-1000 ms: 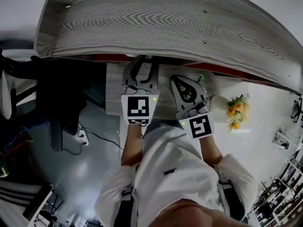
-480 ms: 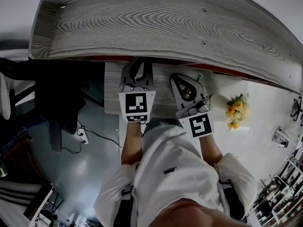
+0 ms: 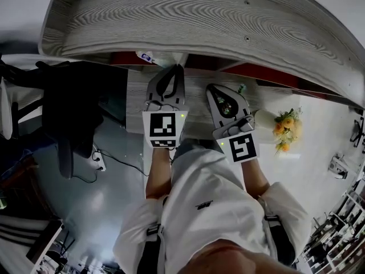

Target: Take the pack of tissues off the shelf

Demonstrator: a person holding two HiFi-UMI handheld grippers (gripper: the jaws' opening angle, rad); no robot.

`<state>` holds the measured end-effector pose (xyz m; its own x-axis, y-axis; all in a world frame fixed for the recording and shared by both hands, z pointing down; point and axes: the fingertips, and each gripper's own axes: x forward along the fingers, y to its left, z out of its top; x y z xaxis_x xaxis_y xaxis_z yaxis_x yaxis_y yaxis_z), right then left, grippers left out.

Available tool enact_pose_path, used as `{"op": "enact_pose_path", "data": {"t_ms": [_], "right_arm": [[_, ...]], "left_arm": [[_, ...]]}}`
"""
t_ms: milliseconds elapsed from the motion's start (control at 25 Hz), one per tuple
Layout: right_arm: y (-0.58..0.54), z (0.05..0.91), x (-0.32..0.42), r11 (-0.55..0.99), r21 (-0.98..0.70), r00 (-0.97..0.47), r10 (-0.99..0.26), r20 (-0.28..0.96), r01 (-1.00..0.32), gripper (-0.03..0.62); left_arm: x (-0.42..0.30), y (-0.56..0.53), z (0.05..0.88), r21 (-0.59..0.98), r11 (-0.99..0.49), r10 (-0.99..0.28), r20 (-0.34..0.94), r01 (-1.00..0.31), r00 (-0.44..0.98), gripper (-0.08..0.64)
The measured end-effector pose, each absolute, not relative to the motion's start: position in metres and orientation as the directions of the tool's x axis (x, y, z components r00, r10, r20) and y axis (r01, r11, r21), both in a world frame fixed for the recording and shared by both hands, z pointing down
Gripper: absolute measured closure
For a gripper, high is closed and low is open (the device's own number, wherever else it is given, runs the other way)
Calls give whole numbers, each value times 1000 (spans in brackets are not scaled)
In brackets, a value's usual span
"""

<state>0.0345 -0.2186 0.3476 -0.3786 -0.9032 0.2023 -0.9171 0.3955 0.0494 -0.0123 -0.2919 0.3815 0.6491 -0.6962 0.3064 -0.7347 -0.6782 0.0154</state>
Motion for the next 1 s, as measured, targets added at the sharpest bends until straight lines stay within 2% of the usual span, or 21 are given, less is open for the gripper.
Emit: {"op": "enact_pose_path", "data": {"t_ms": [1000], "right_arm": [[-180,348,16,417,81,-398,-900,177,-905,568]], "left_arm": [[-47,-225,385,-3,-666,-709,314,-746,632,532]]}}
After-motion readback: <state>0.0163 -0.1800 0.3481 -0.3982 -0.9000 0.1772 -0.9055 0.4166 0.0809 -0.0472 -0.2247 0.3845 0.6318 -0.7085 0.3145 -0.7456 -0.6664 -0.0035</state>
